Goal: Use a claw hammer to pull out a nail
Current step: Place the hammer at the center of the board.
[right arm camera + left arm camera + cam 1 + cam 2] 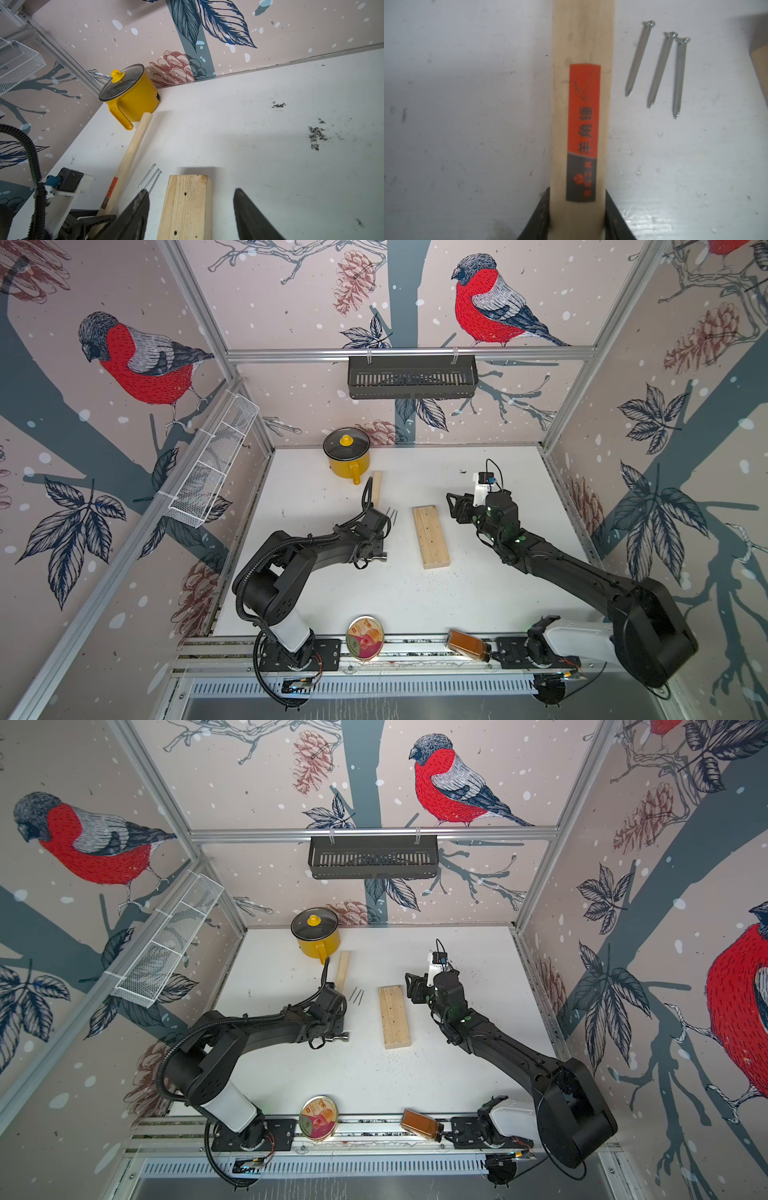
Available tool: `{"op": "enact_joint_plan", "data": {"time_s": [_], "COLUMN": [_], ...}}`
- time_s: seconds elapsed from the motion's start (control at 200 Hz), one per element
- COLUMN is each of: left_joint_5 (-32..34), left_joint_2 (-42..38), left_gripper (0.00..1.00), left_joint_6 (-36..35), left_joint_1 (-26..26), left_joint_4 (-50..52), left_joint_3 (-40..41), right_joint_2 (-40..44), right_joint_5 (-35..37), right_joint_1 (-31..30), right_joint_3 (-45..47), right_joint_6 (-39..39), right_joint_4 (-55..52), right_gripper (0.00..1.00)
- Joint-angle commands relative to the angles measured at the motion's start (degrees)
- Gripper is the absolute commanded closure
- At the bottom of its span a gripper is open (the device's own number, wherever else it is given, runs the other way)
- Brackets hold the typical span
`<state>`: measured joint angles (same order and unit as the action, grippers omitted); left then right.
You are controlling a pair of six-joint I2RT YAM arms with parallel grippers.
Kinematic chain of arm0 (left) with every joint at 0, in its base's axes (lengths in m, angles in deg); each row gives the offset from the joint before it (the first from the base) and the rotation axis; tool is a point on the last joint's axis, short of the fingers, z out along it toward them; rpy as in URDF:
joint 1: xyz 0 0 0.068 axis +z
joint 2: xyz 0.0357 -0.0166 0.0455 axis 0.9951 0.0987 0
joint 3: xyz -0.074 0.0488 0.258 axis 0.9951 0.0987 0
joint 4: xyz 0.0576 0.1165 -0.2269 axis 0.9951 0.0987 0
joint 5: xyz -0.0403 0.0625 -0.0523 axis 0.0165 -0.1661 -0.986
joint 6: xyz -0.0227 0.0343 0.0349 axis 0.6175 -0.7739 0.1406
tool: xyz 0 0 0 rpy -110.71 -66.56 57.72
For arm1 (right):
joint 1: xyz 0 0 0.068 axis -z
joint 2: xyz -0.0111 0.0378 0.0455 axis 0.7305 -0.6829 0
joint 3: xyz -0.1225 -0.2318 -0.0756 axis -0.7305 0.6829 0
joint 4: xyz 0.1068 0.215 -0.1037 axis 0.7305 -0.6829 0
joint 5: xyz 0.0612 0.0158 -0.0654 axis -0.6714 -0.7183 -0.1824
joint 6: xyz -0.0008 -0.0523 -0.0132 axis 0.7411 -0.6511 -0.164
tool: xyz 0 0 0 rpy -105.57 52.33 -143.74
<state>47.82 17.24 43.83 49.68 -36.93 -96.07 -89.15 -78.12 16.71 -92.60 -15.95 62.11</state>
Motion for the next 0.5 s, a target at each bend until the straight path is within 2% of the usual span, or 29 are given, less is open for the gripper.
{"op": "enact_joint_plan", "data": {"time_s": [0.0,0.17,0.23,0.495], "left_joint_5": [0.93,0.73,0.75,0.77], "left_joint_2": [0.23,0.17,0.10,-0.78], "left_gripper": [1.00,1.00,0.95,0.90], "left_joint_6": [1.14,1.12,1.12,1.14], "left_joint_1": [0.22,0.20,0.18,0.22], "left_joint_4": [4.53,5.08,5.17,5.94], "left_joint_3": [0.09,-0.17,-0.12,-0.29], "right_joint_2": [0.04,0.35,0.31,0.44], "right_joint_5": [0.52,0.48,0.52,0.44], "right_joint_1": [-0.02,-0.10,-0.12,-0.11], "right_joint_3": [-0.39,-0.30,-0.30,-0.39], "right_joint_6": [-0.43,-0.41,-0.47,-0.44], "right_joint_4": [1.51,1.50,1.42,1.15], "right_gripper": [0.35,0.35,0.35,0.35]}}
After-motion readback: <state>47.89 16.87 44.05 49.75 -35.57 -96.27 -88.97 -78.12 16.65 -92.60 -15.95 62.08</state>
